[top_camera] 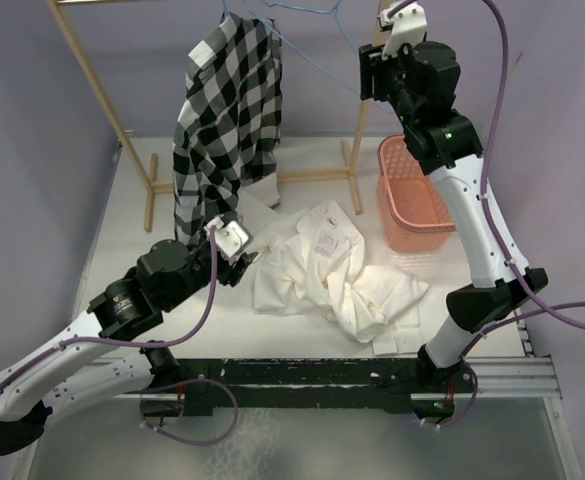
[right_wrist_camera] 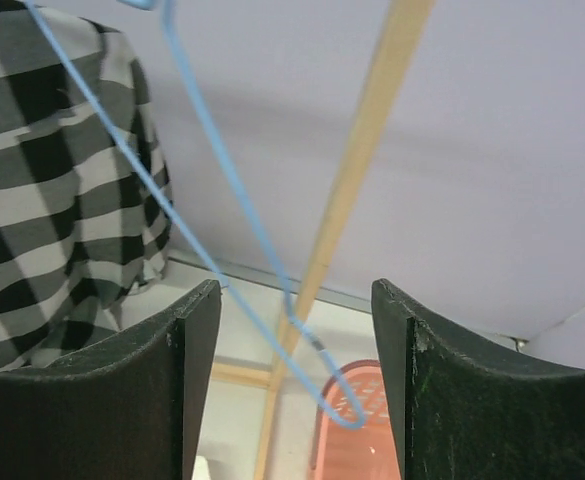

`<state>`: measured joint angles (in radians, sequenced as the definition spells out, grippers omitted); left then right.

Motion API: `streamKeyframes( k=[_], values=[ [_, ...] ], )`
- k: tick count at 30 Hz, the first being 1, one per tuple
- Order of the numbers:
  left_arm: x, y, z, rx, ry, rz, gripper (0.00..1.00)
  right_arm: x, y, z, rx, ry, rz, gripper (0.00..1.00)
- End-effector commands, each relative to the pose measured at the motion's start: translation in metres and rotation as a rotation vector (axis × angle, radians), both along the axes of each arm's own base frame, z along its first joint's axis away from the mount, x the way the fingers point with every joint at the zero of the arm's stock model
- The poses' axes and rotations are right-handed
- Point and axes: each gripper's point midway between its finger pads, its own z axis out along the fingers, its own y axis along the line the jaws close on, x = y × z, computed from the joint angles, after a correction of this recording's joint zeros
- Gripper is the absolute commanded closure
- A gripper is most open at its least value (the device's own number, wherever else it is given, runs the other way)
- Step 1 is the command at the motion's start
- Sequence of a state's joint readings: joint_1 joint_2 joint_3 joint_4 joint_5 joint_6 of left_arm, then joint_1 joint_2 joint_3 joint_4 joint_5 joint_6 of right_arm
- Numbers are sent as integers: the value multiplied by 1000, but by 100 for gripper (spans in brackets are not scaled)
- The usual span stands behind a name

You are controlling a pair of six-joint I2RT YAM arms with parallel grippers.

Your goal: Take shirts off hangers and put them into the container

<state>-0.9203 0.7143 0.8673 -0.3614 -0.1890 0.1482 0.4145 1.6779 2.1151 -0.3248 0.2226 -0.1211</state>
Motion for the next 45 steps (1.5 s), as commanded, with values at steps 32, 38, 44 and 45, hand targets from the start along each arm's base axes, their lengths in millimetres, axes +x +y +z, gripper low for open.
streamKeyframes(
  k=[32,38,44,45],
  values=[
    [0,-5,5,-25,5,-11,37,5,52,6,258,32,309,41],
    [0,-5,4,-24,7,-11,37,7,65,1,246,44,320,42],
    [0,-6,4,-22,9,-16,37,10,65,-5,196,53,263,46],
    [0,-6,4,-22,9,-16,37,10,65,-6,192,52,257,47]
  ],
)
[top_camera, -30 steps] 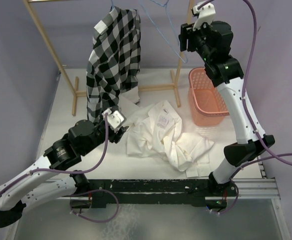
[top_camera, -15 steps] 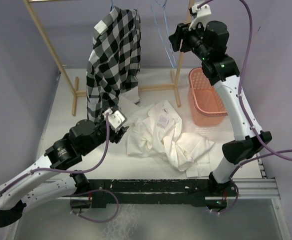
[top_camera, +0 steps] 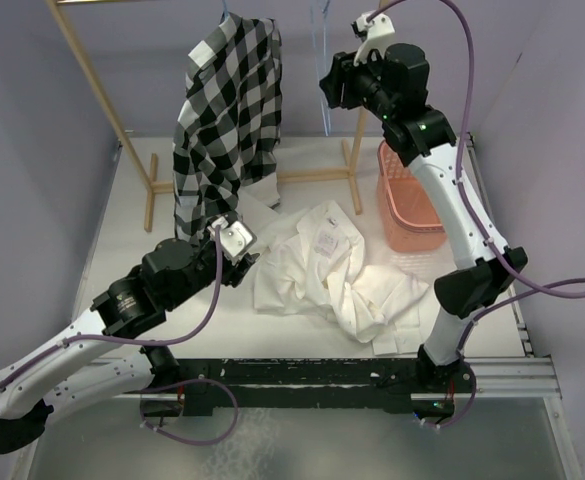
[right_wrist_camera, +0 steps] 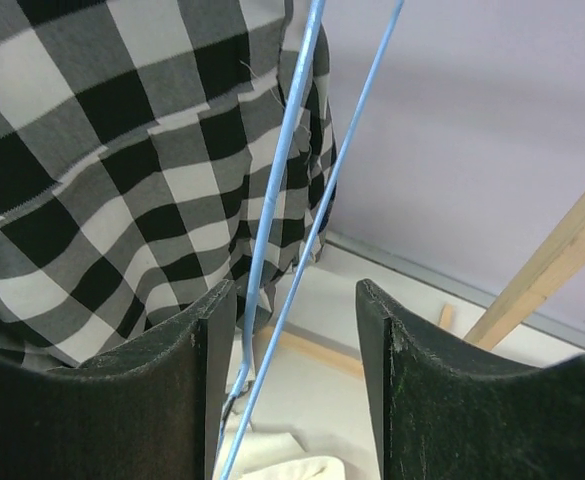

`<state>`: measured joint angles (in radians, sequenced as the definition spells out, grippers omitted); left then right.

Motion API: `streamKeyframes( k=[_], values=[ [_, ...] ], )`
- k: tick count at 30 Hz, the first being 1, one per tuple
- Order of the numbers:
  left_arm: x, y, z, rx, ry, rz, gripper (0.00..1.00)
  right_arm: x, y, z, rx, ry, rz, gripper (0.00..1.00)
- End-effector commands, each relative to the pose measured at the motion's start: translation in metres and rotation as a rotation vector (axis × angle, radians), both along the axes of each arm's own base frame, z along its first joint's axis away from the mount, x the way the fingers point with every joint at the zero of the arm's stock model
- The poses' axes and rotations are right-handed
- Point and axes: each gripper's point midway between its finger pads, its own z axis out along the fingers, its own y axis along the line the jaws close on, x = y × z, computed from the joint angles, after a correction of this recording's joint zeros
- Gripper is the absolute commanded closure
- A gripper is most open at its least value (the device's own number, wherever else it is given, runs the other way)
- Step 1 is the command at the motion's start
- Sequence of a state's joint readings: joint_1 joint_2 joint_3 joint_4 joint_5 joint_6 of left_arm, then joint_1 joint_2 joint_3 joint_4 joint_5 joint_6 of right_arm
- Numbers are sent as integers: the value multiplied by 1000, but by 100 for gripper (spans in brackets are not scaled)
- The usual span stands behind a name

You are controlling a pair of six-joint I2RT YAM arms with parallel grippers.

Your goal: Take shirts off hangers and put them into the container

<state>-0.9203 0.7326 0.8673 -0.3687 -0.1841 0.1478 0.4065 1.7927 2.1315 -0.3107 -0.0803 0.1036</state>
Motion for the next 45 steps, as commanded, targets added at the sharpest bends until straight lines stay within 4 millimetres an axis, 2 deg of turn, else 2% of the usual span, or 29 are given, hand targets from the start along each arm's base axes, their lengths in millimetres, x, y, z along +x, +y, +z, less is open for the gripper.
streamKeyframes(
  k=[1,9,12,15,21,26,33,38,40,45],
  values=[
    [-1,-4,10,-41,-7,-11,37,-7,-6,40,7,-105,-39,47],
    [-1,-5,8,-37,-2,-16,37,6,0,31,-7,-104,-52,50],
    [-1,-5,8,-35,-3,-16,37,9,0,27,-10,-101,-62,55],
    [-1,-5,8,-35,-2,-19,37,9,-2,28,-14,-111,-83,62],
    [-1,-6,8,-33,-1,-22,37,4,-8,38,-31,-146,-129,90],
    [-1,-8,4,-23,8,-28,37,-7,-13,55,-20,-180,-150,100],
    [-2,-12,2,-15,19,-45,37,-11,-24,75,-11,-208,-211,100],
    [-3,-12,2,-17,18,-48,37,2,-22,71,-52,-183,-224,100],
    [-2,-11,3,-17,17,-45,37,9,-19,61,-79,-157,-226,100],
    [-2,-10,4,-21,10,-39,38,15,-19,56,-93,-142,-240,100]
  ],
)
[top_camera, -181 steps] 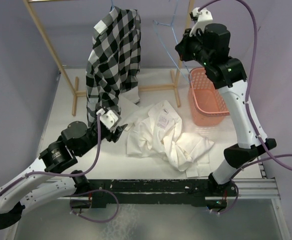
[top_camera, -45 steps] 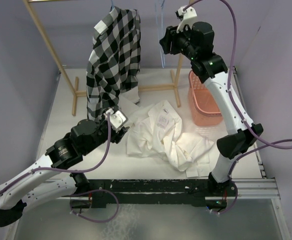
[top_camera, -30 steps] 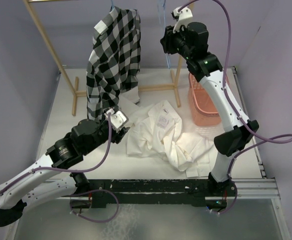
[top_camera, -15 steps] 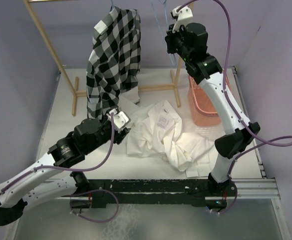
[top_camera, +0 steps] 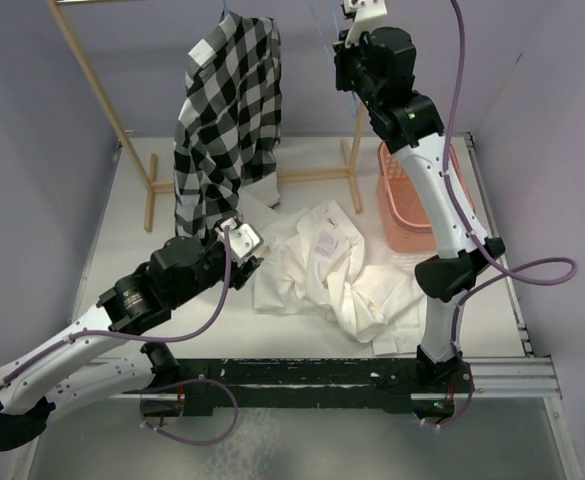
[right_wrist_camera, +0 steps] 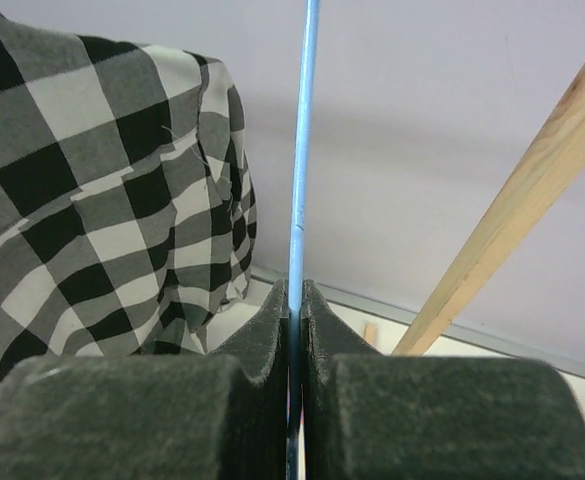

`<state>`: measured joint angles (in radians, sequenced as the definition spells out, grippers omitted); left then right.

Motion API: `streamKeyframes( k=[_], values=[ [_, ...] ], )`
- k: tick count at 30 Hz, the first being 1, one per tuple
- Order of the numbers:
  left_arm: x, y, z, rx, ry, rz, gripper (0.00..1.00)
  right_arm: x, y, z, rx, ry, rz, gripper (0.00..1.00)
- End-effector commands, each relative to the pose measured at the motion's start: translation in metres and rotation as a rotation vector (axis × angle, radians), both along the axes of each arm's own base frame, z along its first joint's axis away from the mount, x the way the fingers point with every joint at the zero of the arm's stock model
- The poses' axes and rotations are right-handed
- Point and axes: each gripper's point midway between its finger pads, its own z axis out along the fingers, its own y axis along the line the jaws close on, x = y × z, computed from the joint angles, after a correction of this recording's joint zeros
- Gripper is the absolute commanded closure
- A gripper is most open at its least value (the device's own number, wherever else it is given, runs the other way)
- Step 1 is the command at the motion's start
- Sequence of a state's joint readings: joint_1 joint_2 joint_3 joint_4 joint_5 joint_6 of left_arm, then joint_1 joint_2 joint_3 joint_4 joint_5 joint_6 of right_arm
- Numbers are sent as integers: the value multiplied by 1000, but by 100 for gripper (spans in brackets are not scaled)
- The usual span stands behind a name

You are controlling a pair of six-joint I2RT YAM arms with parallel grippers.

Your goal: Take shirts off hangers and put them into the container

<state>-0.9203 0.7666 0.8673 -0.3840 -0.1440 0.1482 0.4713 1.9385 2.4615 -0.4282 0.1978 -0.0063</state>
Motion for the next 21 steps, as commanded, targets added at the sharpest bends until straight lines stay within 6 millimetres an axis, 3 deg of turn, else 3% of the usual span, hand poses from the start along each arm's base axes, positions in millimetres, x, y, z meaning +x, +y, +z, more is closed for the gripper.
streamKeyframes(
  k=[1,8,12,13,17,21],
  values=[
    [0,-1,17,-55,-26,0,38,-1,-6,12,-9,-29,-32,100],
    [-1,-1,18,-56,-26,-2,38,-7,-9,-8,-15,24,-32,100],
    [-1,-1,18,-57,-26,-2,38,-22,-11,-8,6,23,-11,99],
    [-1,-1,18,-57,-26,-1,38,-27,-12,-7,10,20,-1,94],
    [-1,-1,18,-59,-29,-4,36,-57,-20,4,29,7,31,52],
    [0,-2,17,-64,-33,0,31,-87,-32,7,38,2,50,37]
  ],
)
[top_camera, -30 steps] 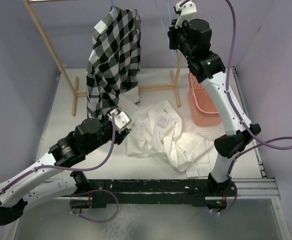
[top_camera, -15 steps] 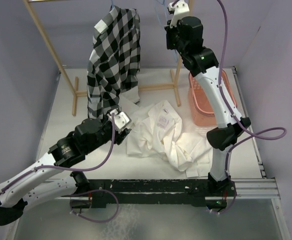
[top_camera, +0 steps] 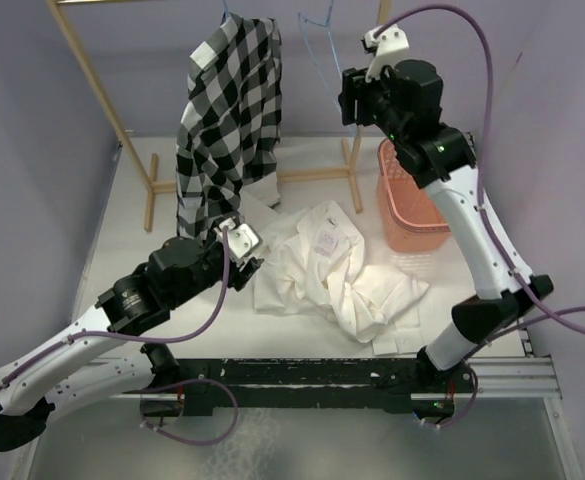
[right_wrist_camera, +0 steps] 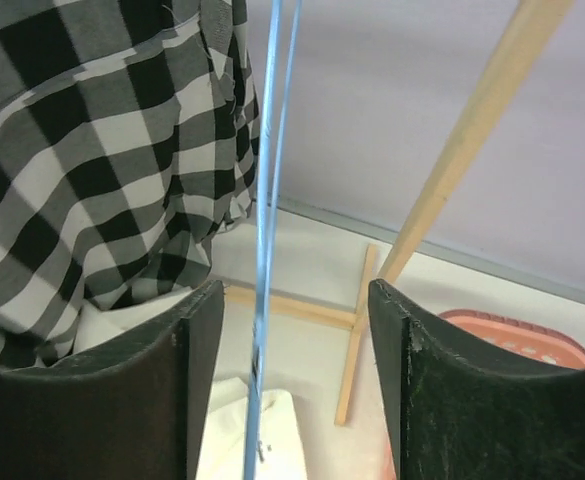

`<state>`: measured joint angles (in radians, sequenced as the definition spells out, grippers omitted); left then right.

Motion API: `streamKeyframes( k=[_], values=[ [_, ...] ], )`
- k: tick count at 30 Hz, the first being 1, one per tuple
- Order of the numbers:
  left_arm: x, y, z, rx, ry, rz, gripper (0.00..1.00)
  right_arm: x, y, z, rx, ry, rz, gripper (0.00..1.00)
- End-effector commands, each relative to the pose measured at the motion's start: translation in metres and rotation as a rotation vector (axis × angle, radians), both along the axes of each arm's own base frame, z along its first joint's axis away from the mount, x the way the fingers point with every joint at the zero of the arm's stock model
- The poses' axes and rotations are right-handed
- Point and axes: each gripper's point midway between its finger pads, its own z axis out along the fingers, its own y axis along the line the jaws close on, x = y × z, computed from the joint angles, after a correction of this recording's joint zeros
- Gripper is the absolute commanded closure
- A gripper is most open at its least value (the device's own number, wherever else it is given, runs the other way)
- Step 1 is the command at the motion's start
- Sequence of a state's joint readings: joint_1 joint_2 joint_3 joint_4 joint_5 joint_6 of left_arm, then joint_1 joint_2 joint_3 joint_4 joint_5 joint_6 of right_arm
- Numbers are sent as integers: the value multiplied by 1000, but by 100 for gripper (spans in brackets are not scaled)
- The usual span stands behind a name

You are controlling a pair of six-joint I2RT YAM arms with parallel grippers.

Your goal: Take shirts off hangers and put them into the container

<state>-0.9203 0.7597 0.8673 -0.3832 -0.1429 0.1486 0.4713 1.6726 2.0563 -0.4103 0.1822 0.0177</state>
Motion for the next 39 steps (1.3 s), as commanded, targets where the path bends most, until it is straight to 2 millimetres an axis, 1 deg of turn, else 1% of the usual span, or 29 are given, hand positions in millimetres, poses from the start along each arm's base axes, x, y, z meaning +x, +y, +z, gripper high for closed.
streamKeyframes(
  k=[1,2,3,4,5,6,8,9,10,12,13,15,16,17,18,20,21,22,23,24,25,26,27,31,34,36,39],
  values=[
    [1,-3,15,-61,-29,0,29,-47,-15,48,72,-109,34,36],
    [1,-4,15,-67,-30,1,27,-55,-19,46,72,-100,34,35],
    [1,-4,16,-78,-31,0,24,-64,-23,40,68,-79,35,35],
    [2,-5,16,-94,-29,4,6,-74,-28,36,68,-63,35,34],
    [4,-5,18,-119,-30,23,0,-85,-32,29,74,-39,37,34],
    [8,-3,18,-159,-21,62,1,-98,-37,21,86,-18,39,34],
    [15,-1,19,-253,23,147,1,-123,-43,-1,118,32,53,34],
    [15,-5,18,-288,50,147,1,-136,-47,-14,142,59,53,34],
    [13,-13,17,-308,63,120,1,-148,-48,-31,172,97,62,35],
    [12,-26,11,-291,70,64,1,-177,-48,-57,248,160,97,36],
    [17,-29,7,-281,81,74,6,-187,-45,-75,273,212,114,40],
    [38,-26,0,-279,160,199,17,-205,-39,-113,295,333,146,44],
    [50,-23,-5,-272,199,283,22,-214,-40,-131,302,398,134,45],
    [62,-24,-8,-269,224,340,23,-221,-41,-148,301,454,127,45],
    [71,-29,-14,-260,247,372,22,-228,-44,-162,295,496,116,44],
    [90,-36,-22,-277,282,443,18,-241,-50,-184,297,541,94,42],
    [99,-39,-27,-297,298,468,17,-248,-49,-204,306,579,97,39],
    [108,-39,-36,-320,323,497,17,-256,-46,-212,331,603,118,36],
    [118,-36,-47,-345,351,528,17,-263,-43,-221,354,634,133,35],
    [122,-36,-60,-369,395,525,18,-269,-40,-229,377,662,144,34],
    [127,-32,-74,-387,436,541,20,-275,-38,-239,393,693,151,33],
    [127,-27,-91,-388,472,559,21,-280,-37,-248,407,715,148,33],
    [126,-23,-101,-394,493,571,22,-283,-38,-256,413,728,138,33],
    [112,-18,-129,-418,556,589,25,-286,-48,-289,410,766,65,31],
    [102,-17,-153,-446,596,594,25,-284,-51,-307,419,794,11,30],
    [99,-18,-167,-462,614,590,25,-280,-49,-316,448,803,-14,28],
    [95,-30,-180,-482,648,530,25,-278,-40,-324,510,808,9,25]
  ],
)
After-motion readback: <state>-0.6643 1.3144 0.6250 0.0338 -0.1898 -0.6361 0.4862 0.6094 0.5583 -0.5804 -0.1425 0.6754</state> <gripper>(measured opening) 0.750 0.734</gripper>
